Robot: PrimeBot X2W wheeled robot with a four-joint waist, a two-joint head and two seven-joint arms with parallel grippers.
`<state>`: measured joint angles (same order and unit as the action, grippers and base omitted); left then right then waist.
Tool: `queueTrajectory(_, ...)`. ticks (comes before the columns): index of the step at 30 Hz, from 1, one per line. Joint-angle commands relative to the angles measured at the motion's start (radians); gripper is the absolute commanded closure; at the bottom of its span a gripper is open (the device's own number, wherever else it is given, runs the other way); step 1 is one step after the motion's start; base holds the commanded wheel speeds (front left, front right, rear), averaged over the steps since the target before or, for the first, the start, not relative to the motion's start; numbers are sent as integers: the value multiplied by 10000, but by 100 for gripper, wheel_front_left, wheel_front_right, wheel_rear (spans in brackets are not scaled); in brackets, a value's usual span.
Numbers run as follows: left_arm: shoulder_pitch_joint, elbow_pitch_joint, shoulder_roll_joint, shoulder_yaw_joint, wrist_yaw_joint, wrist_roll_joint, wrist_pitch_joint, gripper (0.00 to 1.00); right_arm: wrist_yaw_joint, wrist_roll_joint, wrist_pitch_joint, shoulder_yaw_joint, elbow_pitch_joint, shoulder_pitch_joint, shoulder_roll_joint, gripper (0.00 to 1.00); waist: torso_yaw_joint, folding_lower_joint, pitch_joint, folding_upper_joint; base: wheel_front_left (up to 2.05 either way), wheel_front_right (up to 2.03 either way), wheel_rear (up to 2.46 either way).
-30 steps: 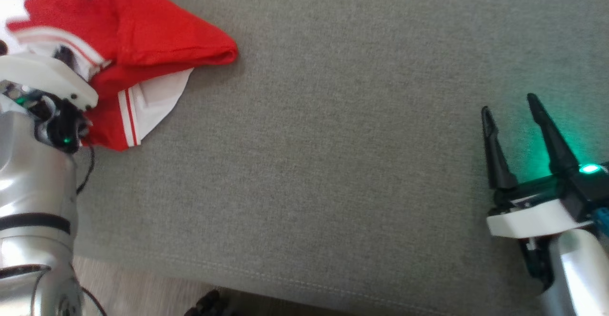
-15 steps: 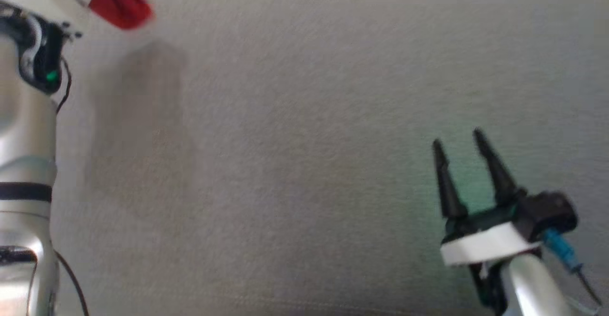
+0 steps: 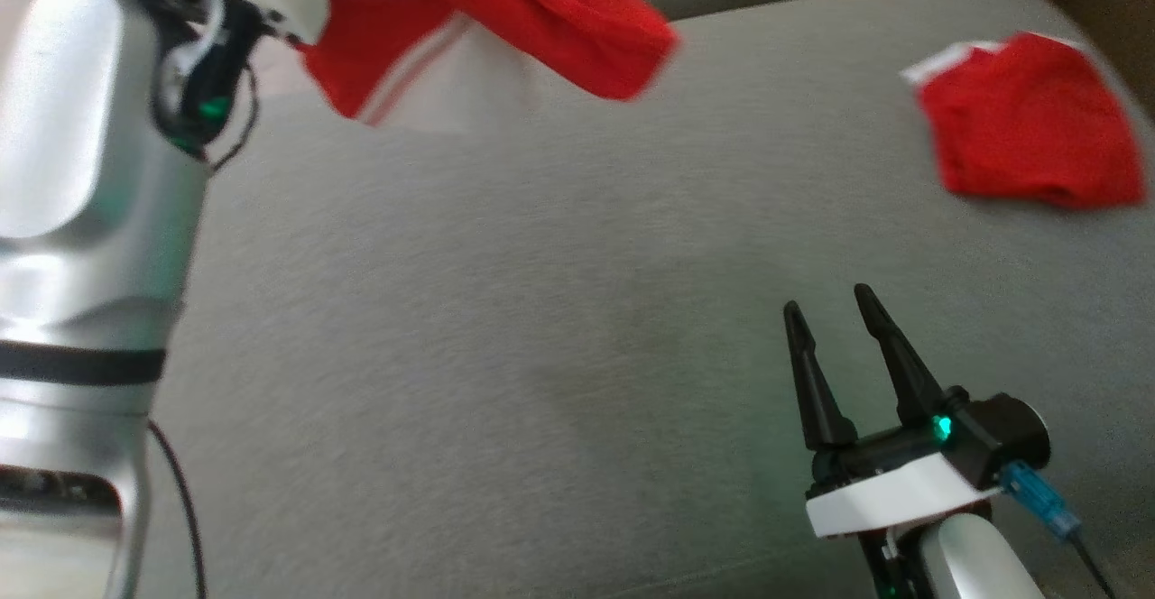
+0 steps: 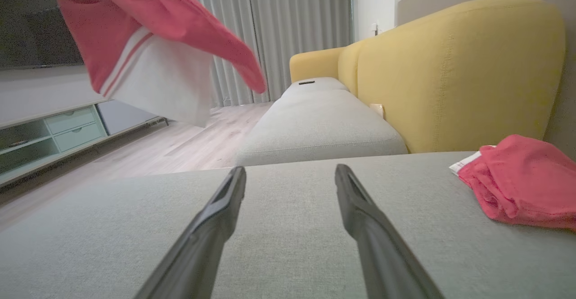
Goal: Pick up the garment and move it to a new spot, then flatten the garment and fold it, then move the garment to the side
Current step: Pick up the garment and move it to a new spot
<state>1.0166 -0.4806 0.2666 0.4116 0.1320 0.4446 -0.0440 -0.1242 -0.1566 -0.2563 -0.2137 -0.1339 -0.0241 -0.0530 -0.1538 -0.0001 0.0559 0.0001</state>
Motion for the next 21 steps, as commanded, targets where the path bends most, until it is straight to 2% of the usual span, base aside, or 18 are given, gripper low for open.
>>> queueTrajectory(1,612,304,226,-157,-15,68,-42,100,-65,-127,-55,-259,423,-161,26,0,-1025,1,-122,-1,0,0,0)
queueTrajectory(8,-383,-79,-191,384,-14,386,98,100,-65,-401,-55,-715,517,-297,26,0,-1747,1,461,-1,0,0,0)
queueTrajectory(11,-1446,-510,-731,219,-66,1111,373,100,-65,-633,-55,-924,542,-381,27,0,-1896,1,744,-1,0,0,0)
queueTrajectory(16,-3190,-1550,-1235,690,-76,1264,1422,100,-65,-615,-55,-1083,419,-483,27,0,-1815,1,1031,-1,0,0,0)
queueTrajectory(21,-4059,-2640,-1533,1178,-44,1010,2753,100,-65,-477,-55,-986,262,-393,27,0,-1441,1,882,-1,0,0,0)
